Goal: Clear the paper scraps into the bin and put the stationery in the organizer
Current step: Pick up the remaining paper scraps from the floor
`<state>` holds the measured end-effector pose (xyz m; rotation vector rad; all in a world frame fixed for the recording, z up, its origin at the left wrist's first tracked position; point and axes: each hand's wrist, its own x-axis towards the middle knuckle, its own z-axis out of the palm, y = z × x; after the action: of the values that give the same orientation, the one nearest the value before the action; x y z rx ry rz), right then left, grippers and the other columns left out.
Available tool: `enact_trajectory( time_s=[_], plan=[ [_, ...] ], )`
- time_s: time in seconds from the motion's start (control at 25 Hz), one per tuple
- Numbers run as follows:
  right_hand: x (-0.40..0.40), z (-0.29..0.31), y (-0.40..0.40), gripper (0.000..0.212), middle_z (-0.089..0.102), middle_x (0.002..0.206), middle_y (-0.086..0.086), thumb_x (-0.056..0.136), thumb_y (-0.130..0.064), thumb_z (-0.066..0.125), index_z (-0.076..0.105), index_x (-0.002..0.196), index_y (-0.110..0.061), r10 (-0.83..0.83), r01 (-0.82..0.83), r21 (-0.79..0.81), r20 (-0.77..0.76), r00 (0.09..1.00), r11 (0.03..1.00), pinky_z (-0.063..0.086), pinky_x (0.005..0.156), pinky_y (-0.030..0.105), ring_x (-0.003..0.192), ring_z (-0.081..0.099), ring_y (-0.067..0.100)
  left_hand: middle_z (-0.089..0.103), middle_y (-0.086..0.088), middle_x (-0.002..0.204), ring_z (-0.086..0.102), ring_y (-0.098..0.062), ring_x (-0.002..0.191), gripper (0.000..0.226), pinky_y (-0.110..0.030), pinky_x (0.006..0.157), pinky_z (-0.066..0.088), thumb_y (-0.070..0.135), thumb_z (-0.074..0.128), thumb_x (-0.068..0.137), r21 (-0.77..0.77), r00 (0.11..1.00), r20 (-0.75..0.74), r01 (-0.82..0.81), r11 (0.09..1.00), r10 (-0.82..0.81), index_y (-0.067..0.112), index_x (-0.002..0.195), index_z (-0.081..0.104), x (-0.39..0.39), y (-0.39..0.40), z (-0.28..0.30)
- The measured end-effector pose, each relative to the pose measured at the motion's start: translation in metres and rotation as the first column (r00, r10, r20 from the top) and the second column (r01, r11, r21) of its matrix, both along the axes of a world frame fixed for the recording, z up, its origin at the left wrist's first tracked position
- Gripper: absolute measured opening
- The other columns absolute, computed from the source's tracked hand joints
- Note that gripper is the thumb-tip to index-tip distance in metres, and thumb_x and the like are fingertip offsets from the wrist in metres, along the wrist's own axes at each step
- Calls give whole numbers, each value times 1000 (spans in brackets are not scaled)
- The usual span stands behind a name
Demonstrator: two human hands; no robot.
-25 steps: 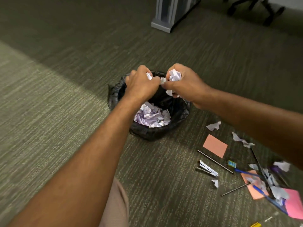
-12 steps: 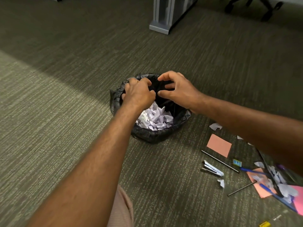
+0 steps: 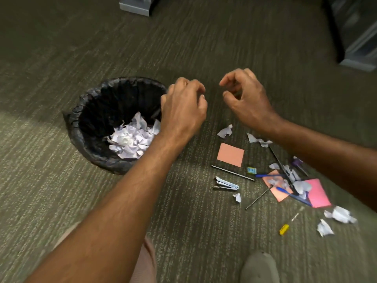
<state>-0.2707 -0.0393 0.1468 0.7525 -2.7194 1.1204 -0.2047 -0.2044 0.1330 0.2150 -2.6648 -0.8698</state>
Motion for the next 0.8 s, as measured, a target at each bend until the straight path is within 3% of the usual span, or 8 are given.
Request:
enact_trajectory(
  time_s=[0.12, 0.2, 0.28, 0.36, 0.44, 0.52, 0.68, 0.8],
  plan=[
    [16, -34, 50, 23, 55, 106, 4, 88, 0, 60, 66, 107, -11, -93, 90, 35, 86, 992, 995, 44, 80, 10, 87, 56, 3, 57, -2, 119, 53, -24, 114, 23, -44, 95, 43, 29, 55, 95, -33, 987, 33, 160, 987, -159, 24, 115, 64, -9, 46, -17],
    [34, -63, 78, 24, 54, 104, 0, 88, 0, 61, 66, 108, -13, -120, 111, 65, 161, 980, 992, 43, 79, 11, 86, 56, 1, 58, -4, 121, 55, -26, 115, 25, -45, 97, 46, 31, 56, 95, -34, 952, 146, 275, 961, -267, 23, 117, 64, -15, 73, -34],
    [55, -95, 102, 26, 52, 101, -5, 87, -1, 63, 66, 107, -17, -146, 124, 101, 241, 960, 987, 42, 79, 13, 85, 55, -1, 58, -9, 126, 57, -29, 117, 30, -46, 98, 49, 34, 58, 96, -20, 836, 388, 429, 903, -388, 21, 123, 63, -15, 95, -60],
    [76, -127, 123, 27, 51, 103, -6, 87, -4, 65, 64, 109, -20, -192, 148, 156, 325, 926, 977, 47, 83, 21, 87, 56, 2, 54, -12, 133, 55, -32, 122, 39, -48, 100, 48, 36, 58, 96, -55, 633, 643, 599, 798, -431, 19, 132, 57, -6, 113, -90],
    [98, -158, 141, 25, 51, 107, -4, 89, -10, 66, 62, 110, -24, -242, 166, 214, 406, 881, 963, 51, 86, 34, 87, 58, 9, 52, -13, 135, 52, -34, 124, 45, -50, 100, 47, 37, 56, 97, -148, 530, 754, 712, 686, -388, 17, 137, 50, 4, 126, -120],
    [123, -184, 149, 23, 47, 109, -7, 91, -21, 67, 57, 111, -27, -271, 146, 285, 469, 841, 947, 52, 82, 40, 88, 58, 14, 48, -13, 137, 48, -34, 125, 50, -51, 101, 46, 39, 55, 97, -199, 540, 759, 724, 661, -363, 17, 141, 45, 4, 134, -142],
    [158, -222, 144, 38, 46, 115, -7, 89, -44, 72, 50, 117, -30, -271, 57, 398, 505, 819, 916, 50, 77, 36, 99, 53, 14, 40, -16, 147, 42, -38, 133, 59, -52, 106, 43, 37, 59, 94, -187, 693, 633, 568, 801, -344, 14, 145, 41, -28, 135, -179],
    [164, -237, 145, 33, 48, 115, -6, 91, -37, 71, 51, 116, -27, -256, 55, 415, 446, 858, 908, 44, 75, 31, 101, 50, 14, 37, -19, 150, 37, -38, 136, 59, -46, 110, 39, 30, 57, 97, -93, 827, 471, 392, 915, -306, 13, 150, 36, -57, 139, -207]
  ],
)
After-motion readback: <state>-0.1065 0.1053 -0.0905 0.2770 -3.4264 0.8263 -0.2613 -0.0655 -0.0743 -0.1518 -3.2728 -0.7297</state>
